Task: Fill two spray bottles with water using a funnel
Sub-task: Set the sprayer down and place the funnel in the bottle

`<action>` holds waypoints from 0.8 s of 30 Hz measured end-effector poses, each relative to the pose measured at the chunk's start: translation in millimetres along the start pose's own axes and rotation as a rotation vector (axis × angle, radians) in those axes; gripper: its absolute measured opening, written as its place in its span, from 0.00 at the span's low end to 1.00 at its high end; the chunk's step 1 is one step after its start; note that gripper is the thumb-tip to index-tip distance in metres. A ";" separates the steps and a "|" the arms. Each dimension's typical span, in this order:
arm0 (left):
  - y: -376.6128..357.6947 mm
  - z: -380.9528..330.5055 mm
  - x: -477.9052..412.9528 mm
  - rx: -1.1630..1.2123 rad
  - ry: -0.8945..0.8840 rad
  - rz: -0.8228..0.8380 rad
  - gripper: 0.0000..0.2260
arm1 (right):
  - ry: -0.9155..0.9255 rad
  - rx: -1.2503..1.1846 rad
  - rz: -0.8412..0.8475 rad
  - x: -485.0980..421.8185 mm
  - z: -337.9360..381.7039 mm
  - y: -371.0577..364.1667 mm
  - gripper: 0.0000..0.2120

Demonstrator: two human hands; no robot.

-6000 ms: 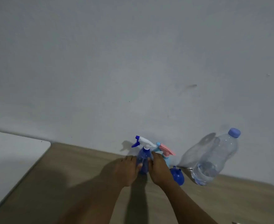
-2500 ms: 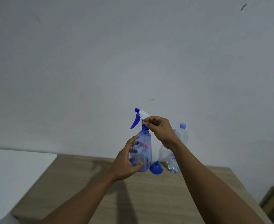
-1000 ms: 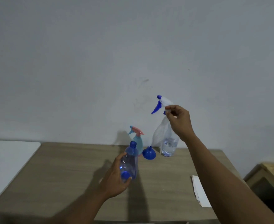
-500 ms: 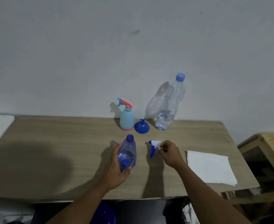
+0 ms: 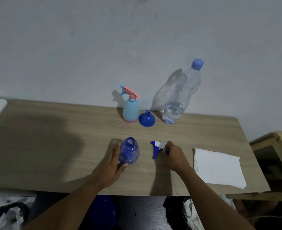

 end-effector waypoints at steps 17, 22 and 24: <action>-8.8 2.4 -8.9 -0.281 0.120 -0.008 0.38 | 0.212 -0.305 -0.074 -105.7 65.6 11.9 0.11; -10.3 1.7 -8.0 -0.343 0.160 0.027 0.36 | 0.297 -0.353 -0.075 -133.7 60.9 -6.8 0.19; -8.6 -0.7 -9.0 -0.334 0.163 0.034 0.36 | 0.277 -0.326 -0.078 -137.4 58.1 -12.6 0.20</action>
Point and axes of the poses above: each hand's wrist, its own x-axis away from the middle knuckle, its own y-axis out of the back of the hand, z = x × y, the point moved 1 cm from there along -x, towards the middle knuckle, and after that the axes turned 5 degrees about -x, right-handed, at the moved point
